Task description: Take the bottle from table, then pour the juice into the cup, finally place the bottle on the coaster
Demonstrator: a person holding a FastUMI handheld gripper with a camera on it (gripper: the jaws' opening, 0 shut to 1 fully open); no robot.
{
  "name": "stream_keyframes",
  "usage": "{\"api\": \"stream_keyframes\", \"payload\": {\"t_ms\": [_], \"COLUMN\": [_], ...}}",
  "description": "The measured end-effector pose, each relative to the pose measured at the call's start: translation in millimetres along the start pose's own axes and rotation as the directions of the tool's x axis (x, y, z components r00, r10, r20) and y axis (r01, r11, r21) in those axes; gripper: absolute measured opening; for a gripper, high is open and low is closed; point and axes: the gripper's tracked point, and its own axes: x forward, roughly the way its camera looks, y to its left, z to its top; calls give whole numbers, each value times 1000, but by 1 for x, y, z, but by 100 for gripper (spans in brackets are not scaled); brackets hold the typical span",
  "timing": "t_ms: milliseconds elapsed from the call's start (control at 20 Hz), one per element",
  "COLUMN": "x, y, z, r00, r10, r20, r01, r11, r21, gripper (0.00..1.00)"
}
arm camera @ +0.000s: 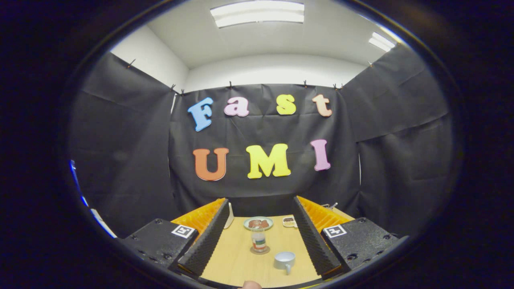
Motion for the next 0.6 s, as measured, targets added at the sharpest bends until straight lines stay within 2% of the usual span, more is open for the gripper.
{"api": "stream_keyframes", "payload": {"t_ms": [200,600], "x": [4,8], "y": [0,4], "z": [-9,-22], "r00": [1000,999], "r10": [-15,0], "r20": [-23,-51], "r01": [14,-1], "r11": [999,1000], "r21": [-36,-15], "gripper": [100,100]}}
